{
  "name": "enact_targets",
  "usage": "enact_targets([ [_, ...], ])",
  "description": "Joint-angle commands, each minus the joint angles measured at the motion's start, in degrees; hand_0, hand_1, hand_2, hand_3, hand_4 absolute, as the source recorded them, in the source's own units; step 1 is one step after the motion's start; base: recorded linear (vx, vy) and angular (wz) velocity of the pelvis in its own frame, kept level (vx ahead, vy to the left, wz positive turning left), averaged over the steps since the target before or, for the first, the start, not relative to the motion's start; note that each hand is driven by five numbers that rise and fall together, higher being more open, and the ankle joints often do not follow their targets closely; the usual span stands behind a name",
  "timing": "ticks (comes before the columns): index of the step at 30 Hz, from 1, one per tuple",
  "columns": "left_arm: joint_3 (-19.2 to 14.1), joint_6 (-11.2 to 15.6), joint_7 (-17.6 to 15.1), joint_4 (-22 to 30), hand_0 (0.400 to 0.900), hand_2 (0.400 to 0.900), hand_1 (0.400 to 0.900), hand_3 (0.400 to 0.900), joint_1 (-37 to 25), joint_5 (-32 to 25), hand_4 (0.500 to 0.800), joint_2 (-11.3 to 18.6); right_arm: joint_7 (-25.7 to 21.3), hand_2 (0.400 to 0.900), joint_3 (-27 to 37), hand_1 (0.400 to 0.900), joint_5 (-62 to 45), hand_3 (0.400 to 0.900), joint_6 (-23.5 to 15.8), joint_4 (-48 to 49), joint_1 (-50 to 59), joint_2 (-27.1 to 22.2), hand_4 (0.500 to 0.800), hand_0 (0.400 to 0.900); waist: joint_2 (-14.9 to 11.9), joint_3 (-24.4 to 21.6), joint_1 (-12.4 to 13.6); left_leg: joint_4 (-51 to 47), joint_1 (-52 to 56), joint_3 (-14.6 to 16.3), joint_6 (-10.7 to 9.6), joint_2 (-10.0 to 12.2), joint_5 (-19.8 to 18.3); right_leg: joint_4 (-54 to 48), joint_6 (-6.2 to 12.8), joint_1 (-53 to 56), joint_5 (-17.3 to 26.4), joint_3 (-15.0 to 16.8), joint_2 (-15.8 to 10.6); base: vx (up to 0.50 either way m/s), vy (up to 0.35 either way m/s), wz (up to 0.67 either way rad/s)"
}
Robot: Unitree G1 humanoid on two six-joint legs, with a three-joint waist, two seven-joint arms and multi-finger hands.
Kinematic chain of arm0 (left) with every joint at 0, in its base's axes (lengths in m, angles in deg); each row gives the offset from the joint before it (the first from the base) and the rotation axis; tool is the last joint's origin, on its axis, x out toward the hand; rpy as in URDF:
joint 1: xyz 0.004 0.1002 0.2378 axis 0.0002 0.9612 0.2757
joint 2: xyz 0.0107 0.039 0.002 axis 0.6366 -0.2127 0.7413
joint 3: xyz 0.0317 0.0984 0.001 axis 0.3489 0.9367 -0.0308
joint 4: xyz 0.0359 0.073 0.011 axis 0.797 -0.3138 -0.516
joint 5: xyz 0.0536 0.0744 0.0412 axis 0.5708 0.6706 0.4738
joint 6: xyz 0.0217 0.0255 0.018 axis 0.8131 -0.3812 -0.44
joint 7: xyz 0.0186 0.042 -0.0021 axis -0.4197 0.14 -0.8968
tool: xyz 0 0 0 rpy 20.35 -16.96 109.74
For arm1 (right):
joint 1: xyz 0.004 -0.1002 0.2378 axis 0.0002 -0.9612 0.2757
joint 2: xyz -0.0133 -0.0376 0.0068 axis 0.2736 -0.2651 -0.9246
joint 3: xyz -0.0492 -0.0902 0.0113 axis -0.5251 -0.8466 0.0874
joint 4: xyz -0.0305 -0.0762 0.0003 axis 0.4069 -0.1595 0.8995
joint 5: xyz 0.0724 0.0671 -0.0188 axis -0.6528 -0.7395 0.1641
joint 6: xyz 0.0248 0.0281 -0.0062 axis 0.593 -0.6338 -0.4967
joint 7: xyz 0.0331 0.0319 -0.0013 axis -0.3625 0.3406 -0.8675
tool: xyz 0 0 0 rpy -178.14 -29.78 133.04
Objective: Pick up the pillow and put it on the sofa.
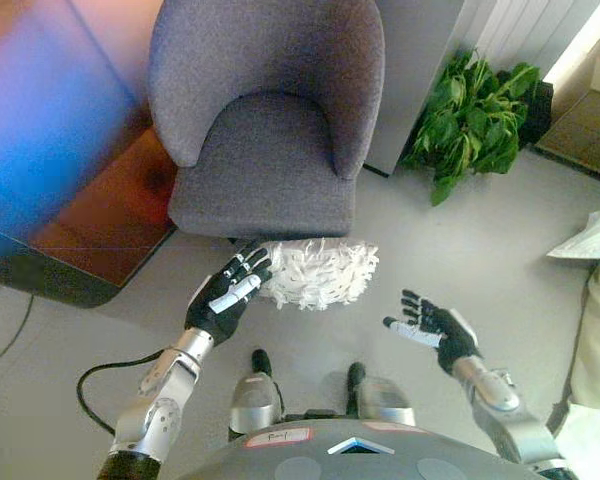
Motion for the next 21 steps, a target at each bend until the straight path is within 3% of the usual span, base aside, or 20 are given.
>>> enact_targets([
  [1,-0.88,6.13,1.56,5.13,0.900,0.900,0.900,0.900,-0.47,0.18,0.800,1.56,0.28,0.900,4.28,0.900,-0.25,0.900,-5.99,5.74,3.93,-1.02,0.800,0.900,-2.37,-1.94,0.86,0.46,-11.29,1.03,-2.41,3.45,10.91,-9.29,0.83,12.23,0.65,-2.03,0.83,0.29,0.130,-0.07],
  [5,-1.04,6.34,1.73,5.51,0.900,0.900,0.900,0.900,-1.06,-0.31,0.800,2.88,2.31,0.900,4.53,0.900,0.17,0.900,-4.20,6.46,3.68,-0.51,0.800,0.900,-3.86,-2.87,1.46,3.18,-10.94,1.85,0.37,2.79,4.30,-7.27,2.71,13.20,-0.11,-4.22,-2.07,0.30,0.173,-0.04],
  [7,-0.52,6.45,1.45,5.92,0.900,0.900,0.900,0.900,-1.38,0.07,0.800,3.64,2.09,0.900,4.28,0.900,0.51,0.900,-3.90,5.96,4.26,-0.34,0.800,0.900,-4.92,-3.14,1.96,4.93,-11.05,0.25,0.92,1.59,0.24,-5.48,3.81,13.67,-1.41,-4.62,-3.83,0.27,0.151,0.06],
  [10,-1.19,5.59,1.43,5.53,0.900,0.900,0.900,0.900,-1.20,-0.54,0.800,4.31,1.79,0.900,4.60,0.900,-0.19,0.900,-2.71,5.74,4.62,0.04,0.800,0.900,-5.98,-3.87,3.06,6.95,-11.81,-0.62,2.56,0.40,-2.33,-2.61,5.49,13.67,-1.64,-5.52,-5.69,0.28,0.204,-0.01],
  [13,-1.81,4.80,2.64,5.78,0.900,0.900,0.900,0.900,-0.60,-0.29,0.800,4.93,1.55,0.900,4.69,0.900,0.77,0.900,-1.91,5.77,4.54,1.05,0.800,0.900,-7.27,-4.86,3.29,6.73,-11.18,0.06,5.49,-2.13,-4.63,4.47,7.77,11.51,2.24,-5.07,-7.67,0.24,0.231,0.15],
  [16,-1.43,4.85,3.61,4.76,0.900,0.900,0.900,0.900,-1.51,1.00,0.800,5.82,-0.63,0.900,3.42,0.900,3.03,0.900,-1.67,5.02,4.64,2.81,0.800,0.900,-7.73,-5.53,2.88,2.97,-7.39,0.57,8.45,-5.72,-6.79,19.55,10.73,4.62,10.60,-4.27,-9.82,0.23,0.273,0.28],
  [19,-1.56,3.76,1.48,4.65,0.900,0.900,0.900,0.900,-3.42,1.22,0.800,6.77,-2.39,0.900,1.76,0.900,5.19,0.900,-1.14,3.63,5.83,2.87,0.800,0.900,-6.59,-5.32,2.38,0.51,-2.77,1.02,8.90,-5.98,-7.87,29.53,10.02,-3.92,10.89,-6.39,-11.78,0.23,0.173,0.14],
  [21,-2.59,2.10,1.17,4.88,0.900,0.900,0.900,0.900,-4.57,1.38,0.800,7.42,-2.43,0.900,1.38,0.900,6.59,0.900,-1.48,2.36,6.62,2.55,0.800,0.900,-6.39,-5.19,2.53,0.16,-1.54,1.04,8.26,-6.13,-8.03,26.45,8.87,-4.97,9.29,-8.33,-12.40,0.20,-0.025,0.13],
])
